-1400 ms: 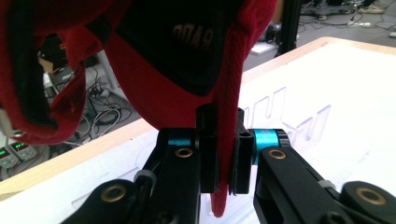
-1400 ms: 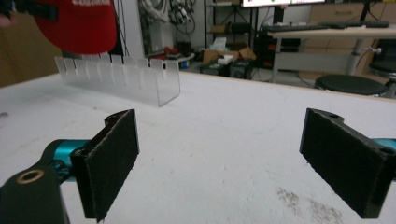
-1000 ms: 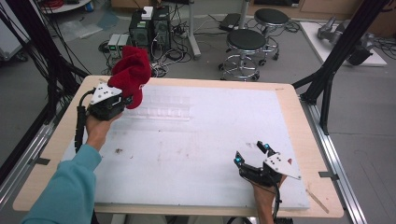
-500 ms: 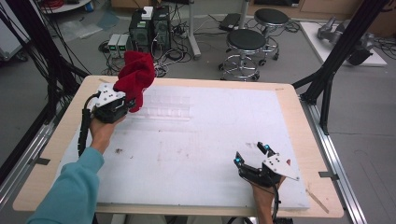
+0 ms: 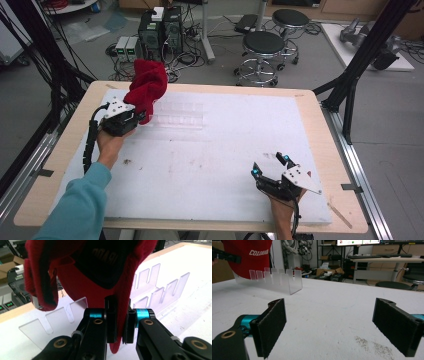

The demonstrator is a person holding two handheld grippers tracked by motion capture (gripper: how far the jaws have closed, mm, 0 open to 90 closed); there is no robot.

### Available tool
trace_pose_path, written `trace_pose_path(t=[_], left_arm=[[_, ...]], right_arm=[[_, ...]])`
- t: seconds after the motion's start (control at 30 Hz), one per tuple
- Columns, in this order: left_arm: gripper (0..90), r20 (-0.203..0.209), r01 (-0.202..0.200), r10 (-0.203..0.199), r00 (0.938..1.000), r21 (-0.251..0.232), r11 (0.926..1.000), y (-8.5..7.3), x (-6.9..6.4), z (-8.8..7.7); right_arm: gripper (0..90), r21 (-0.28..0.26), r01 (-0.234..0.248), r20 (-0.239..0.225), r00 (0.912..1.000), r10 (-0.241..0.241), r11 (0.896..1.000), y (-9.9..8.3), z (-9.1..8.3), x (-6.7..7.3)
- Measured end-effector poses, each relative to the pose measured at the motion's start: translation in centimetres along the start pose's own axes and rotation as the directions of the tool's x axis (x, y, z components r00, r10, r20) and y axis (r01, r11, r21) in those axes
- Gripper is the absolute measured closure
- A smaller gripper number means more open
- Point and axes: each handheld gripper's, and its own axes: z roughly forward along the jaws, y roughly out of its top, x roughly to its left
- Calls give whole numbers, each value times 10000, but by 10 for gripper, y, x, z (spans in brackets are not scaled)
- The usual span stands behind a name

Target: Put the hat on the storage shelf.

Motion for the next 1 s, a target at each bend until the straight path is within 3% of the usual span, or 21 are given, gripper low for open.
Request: trace_pose_path(t=[0.27, 0.4, 0.43, 0.57, 0.63, 0.73, 0.83, 1.0], left_arm=[[839, 108, 301, -306, 9995, 447, 9985, -4, 3, -5], [825, 310, 667, -686, 9972, 584, 9961, -6, 6, -6], [794, 422, 768, -792, 9960, 557, 9955, -6, 6, -7], [507, 774, 1238, -1265, 9889, 386, 9916, -6, 7, -5], [364, 686, 1403, -1433, 9873, 468, 9890, -6, 7, -5], [243, 918, 1733, -1792, 9795, 685, 9825, -8, 11, -7], [156, 1283, 2125, -2229, 9664, 900, 9730, -11, 16, -15], [128, 1417, 1610, -1670, 9757, 531, 9855, -18, 20, -47]], right_arm=[[108, -35, -49, 46, 10000, 49, 10000, 0, 0, -1], [108, -46, -78, 41, 10000, 78, 10000, 0, 0, -1], [108, -48, -62, 41, 10000, 62, 10000, 0, 0, -1], [108, -78, -28, 55, 10000, 29, 10000, 0, 0, -1], [108, -71, -36, 58, 10000, 36, 10000, 0, -1, -1], [108, -76, -58, 40, 10000, 58, 10000, 0, -1, -1], [108, -82, -85, 47, 10000, 86, 9999, 0, -1, -1], [108, -62, -93, 67, 9999, 93, 9999, 0, -1, -1]])
